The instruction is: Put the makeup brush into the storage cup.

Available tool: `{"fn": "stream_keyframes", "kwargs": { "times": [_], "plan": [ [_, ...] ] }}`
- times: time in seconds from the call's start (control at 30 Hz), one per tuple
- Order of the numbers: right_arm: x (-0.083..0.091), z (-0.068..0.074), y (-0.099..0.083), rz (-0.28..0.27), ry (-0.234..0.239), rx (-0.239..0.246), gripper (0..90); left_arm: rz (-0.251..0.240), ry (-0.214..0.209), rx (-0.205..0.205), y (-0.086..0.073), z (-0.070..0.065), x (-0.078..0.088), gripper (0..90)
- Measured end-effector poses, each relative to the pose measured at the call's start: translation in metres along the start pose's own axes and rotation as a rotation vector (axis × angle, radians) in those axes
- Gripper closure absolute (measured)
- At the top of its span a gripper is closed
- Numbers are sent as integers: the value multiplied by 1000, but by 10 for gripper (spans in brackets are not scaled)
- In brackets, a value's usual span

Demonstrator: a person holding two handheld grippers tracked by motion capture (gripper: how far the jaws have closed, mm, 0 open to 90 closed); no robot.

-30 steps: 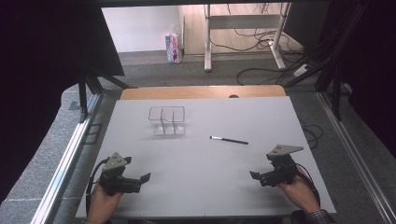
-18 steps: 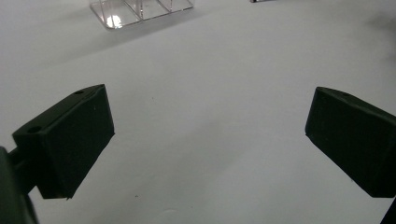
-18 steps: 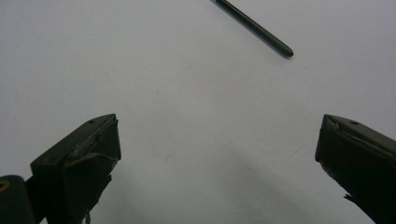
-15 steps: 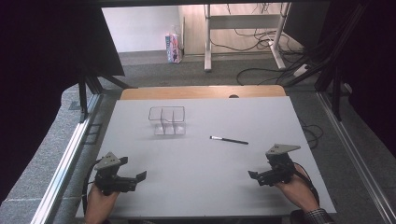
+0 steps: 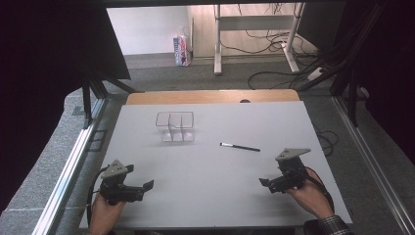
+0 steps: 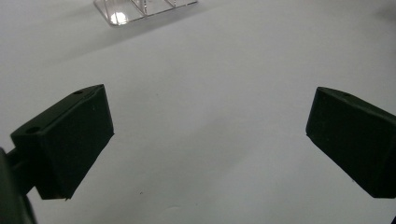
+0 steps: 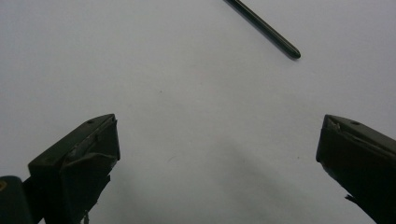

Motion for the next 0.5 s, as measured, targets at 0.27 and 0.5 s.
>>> {"fn": "stream_keyframes", "kwargs": {
  "times": [0.27, 0.5],
  "plan": [
    [2, -8, 7, 40, -27, 40, 5, 63, 0, -30, -4, -5, -6, 13],
    [1, -14, 12, 44, -33, 38, 6, 65, 3, -37, -4, -6, -6, 10]
  ]
}}
Point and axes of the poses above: each handheld gripper's, and its own axes: x roughly backward along the jaws, y roughly out of its top, z roughly to its left, the point moved 9 cm from there along -x, roughly forward along the jaws, and after that the axes turned 6 degrees about -y, right-handed, at the moved point
